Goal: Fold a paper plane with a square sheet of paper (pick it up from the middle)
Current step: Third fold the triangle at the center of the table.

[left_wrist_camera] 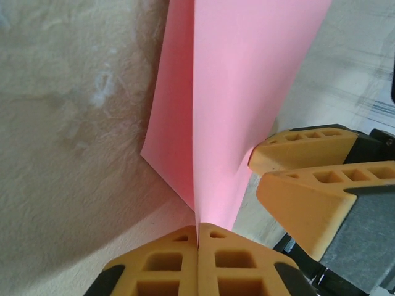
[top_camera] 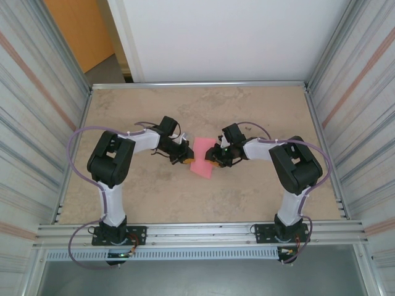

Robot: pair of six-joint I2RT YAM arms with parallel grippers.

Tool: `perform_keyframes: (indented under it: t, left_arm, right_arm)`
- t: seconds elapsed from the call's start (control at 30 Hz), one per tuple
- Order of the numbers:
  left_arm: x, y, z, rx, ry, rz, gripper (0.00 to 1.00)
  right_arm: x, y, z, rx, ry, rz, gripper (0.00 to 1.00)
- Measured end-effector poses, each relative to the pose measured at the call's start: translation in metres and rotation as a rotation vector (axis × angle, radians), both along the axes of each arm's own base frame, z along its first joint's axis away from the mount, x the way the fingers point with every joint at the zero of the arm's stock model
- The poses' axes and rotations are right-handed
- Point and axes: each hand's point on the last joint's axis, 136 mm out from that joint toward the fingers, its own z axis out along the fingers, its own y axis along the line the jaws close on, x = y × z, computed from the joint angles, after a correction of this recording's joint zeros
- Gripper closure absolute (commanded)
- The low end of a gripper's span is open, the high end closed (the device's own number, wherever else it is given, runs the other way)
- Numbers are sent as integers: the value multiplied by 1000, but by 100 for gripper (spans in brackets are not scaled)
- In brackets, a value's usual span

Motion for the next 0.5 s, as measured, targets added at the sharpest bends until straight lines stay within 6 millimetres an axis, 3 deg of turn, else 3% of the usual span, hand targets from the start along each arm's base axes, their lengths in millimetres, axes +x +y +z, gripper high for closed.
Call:
perform_keyframes:
  t: [0.1, 0.2, 0.37, 0.5]
  left_arm:
    - [0, 0, 0, 2, 3, 9, 97]
    - [-3, 3, 0, 4, 9, 30, 97]
    - [-6, 8, 1, 15, 29, 84, 98]
    - [-9, 11, 4, 26, 44, 127, 97]
  right_arm:
    - [2, -6, 9, -36, -55, 16, 41]
    - [8, -13, 33, -60, -168, 33, 31]
    - [8, -19, 76, -114, -391, 71, 22]
    - [-13, -11, 80, -212, -549, 166, 20]
